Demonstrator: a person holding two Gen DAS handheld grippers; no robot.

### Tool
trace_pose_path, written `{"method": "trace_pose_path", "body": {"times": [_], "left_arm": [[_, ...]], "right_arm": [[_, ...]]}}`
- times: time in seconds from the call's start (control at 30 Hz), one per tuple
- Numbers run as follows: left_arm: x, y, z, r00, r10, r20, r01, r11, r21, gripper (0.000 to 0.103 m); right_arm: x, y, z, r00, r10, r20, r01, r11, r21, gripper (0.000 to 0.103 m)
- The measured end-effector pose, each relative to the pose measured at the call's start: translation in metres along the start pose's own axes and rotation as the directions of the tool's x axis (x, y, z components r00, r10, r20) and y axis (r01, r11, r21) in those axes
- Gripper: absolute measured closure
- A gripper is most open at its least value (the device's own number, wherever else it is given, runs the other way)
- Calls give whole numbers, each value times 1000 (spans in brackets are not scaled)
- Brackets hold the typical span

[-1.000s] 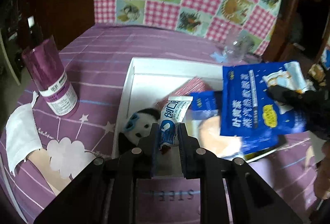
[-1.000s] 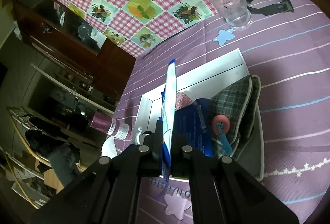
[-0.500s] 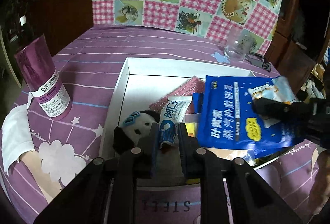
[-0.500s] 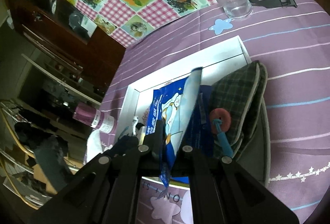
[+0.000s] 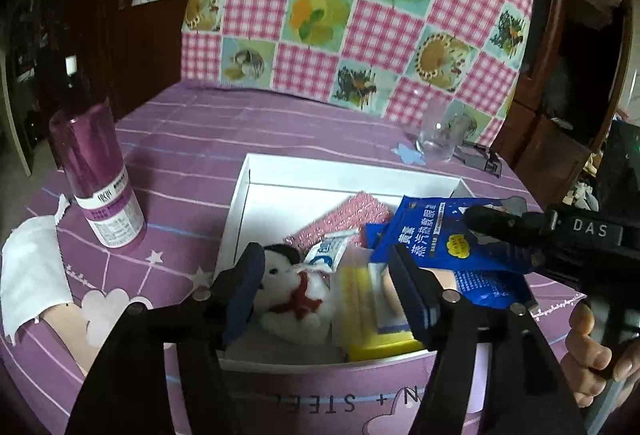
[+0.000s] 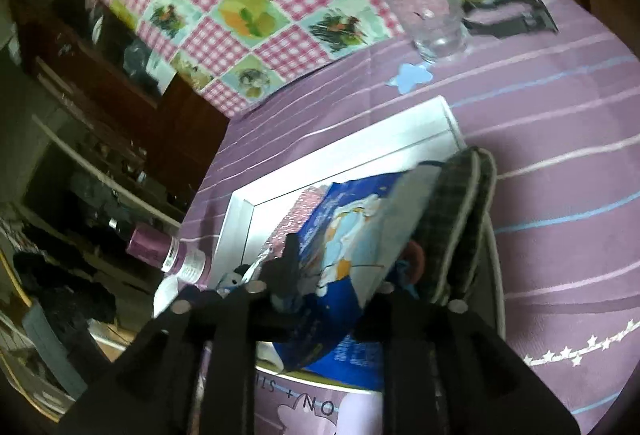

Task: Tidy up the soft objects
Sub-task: 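Release the band-aid box into the white box with the left tool while the right tool releases the eye-mask packet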

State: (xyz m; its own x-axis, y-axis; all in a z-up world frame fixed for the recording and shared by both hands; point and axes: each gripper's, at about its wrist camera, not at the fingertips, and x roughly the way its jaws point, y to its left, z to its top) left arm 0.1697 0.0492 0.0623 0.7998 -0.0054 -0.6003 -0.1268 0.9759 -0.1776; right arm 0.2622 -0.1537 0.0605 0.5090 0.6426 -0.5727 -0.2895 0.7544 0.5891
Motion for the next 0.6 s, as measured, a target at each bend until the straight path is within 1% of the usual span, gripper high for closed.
{"method": "trace_pose_path", "body": {"times": [0.07, 0.13, 0.17, 0.2, 0.23, 0.27, 0.3, 0.37, 0.4, 0.43, 0.53, 0.6], "left_arm": [[-2, 2, 3, 1000, 7, 5, -7, 1000, -8, 35], [-4, 5, 4, 1000, 12, 13, -12, 1000, -21, 35], [-4, 7, 5, 1000, 14, 14, -14, 999, -29, 34], [-4, 9, 5, 1000, 12, 13, -11, 999, -37, 34], [-5, 11, 4, 1000, 9, 11, -9, 999, -42, 34], [-5, 12, 4, 1000, 8, 9, -7, 999, -46, 34], [-5, 13, 4, 1000, 8, 7, -8, 999, -46, 34], [-5, 13, 2, 1000, 13, 7, -12, 999, -46, 34], [-5, 13, 2, 1000, 14, 7, -14, 999, -46, 34], [-5, 14, 1, 1000, 14, 5, -14, 999, -46, 34], [-6, 14, 0, 1000, 15, 11, -15, 999, -45, 34], [-7, 13, 0, 1000, 13, 14, -12, 999, -45, 34]], "right_arm": [[-10, 11, -1, 997, -2, 72, 5, 999, -46, 45], [-24, 24, -1, 988, -14, 154, 32, 993, -115, 33], [-31, 30, -2, 980, -37, 194, 67, 987, -149, 28], [-38, 36, -1, 969, -74, 236, 118, 977, -178, 26], [-41, 38, -1, 961, -98, 258, 149, 971, -189, 23], [-46, 42, -1, 946, -144, 290, 208, 957, -202, 21], [-49, 44, 0, 935, -174, 310, 245, 948, -206, 21], [-55, 42, 3, 914, -217, 342, 294, 936, -192, 21], [-59, 40, 4, 905, -227, 359, 304, 937, -174, 21], [-62, 39, 5, 905, -224, 361, 298, 940, -165, 21], [-63, 36, 8, 920, -212, 330, 277, 947, -164, 21], [-61, 36, 8, 925, -207, 317, 271, 946, -175, 21]]}}
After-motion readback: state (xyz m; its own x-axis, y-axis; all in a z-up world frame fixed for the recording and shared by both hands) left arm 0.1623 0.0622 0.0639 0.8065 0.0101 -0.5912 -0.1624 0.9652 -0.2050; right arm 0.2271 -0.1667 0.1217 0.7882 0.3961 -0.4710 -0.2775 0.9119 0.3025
